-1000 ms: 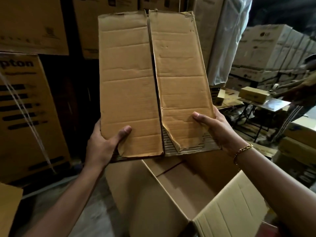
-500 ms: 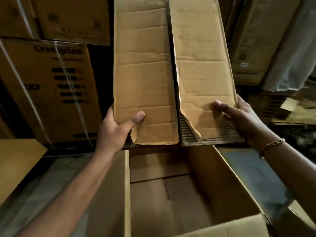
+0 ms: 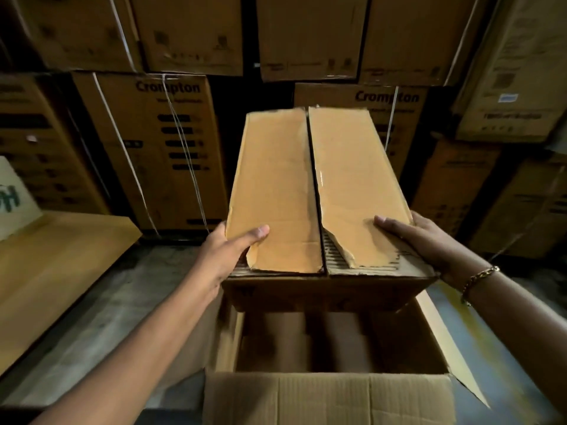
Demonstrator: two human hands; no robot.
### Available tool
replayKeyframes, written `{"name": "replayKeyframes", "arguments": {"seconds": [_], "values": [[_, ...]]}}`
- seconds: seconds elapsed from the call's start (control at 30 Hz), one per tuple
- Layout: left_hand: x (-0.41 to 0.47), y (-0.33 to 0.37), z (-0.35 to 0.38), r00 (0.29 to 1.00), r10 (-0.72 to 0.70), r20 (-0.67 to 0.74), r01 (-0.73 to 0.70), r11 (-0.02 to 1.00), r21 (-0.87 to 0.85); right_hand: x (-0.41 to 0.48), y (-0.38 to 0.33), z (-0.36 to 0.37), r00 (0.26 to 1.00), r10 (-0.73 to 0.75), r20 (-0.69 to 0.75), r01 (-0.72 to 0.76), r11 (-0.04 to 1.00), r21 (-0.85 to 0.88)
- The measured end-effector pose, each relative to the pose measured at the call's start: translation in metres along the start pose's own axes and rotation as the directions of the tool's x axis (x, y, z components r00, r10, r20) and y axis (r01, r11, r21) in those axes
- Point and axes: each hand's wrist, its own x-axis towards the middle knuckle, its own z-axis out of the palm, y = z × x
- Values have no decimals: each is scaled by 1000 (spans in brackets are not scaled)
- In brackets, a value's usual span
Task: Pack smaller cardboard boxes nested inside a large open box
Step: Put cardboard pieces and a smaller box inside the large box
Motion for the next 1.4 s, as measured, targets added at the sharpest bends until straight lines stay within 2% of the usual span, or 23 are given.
{"name": "replayKeyframes", "arguments": {"seconds": [0.23, 0.33, 0.53, 0.67, 0.83, 0.87, 0.9, 0.97, 1.0, 1.07, 1.2, 1.3, 1.4], "values": [[-20, -62, 19, 982, -191, 0, 190, 975, 117, -15, 78, 10, 981, 183, 66, -182, 983, -19], [-25, -81, 25, 976, -219, 3, 216, 964, 156, -18, 99, 16, 976, 208, 65, -206, 978, -42], [-25, -117, 31, 957, -289, 26, 283, 950, 130, -15, 136, 29, 952, 294, 80, -292, 956, -33], [-15, -142, 35, 942, -334, 18, 328, 934, 145, -10, 154, 41, 937, 345, 53, -335, 932, -141], [1, -165, 49, 902, -430, 42, 404, 873, 272, 5, 174, 53, 920, 393, 8, -366, 864, -346], [5, -166, 53, 897, -440, 40, 391, 834, 389, 7, 181, 57, 910, 415, 21, -373, 837, -400], [9, -168, 55, 887, -458, 58, 352, 752, 557, 8, 188, 62, 893, 447, 55, -369, 795, -482], [10, -167, 60, 844, -527, 101, 211, 500, 840, 11, 200, 70, 846, 516, 133, -308, 677, -668], [9, -167, 62, 837, -535, 118, 136, 412, 901, 13, 203, 73, 831, 538, 141, -277, 621, -733], [10, -169, 65, 825, -550, 129, 74, 332, 941, 17, 207, 73, 821, 561, 110, -275, 556, -785], [13, -178, 63, 851, -517, 94, 85, 311, 947, 16, 204, 73, 841, 532, 97, -215, 492, -844], [13, -181, 71, 891, -430, 145, 13, 344, 939, 17, 188, 81, 934, 335, 123, -47, 456, -889], [18, -174, 90, 898, -365, 244, -76, 419, 905, 19, 164, 105, 967, 202, 155, 28, 521, -853]]}}
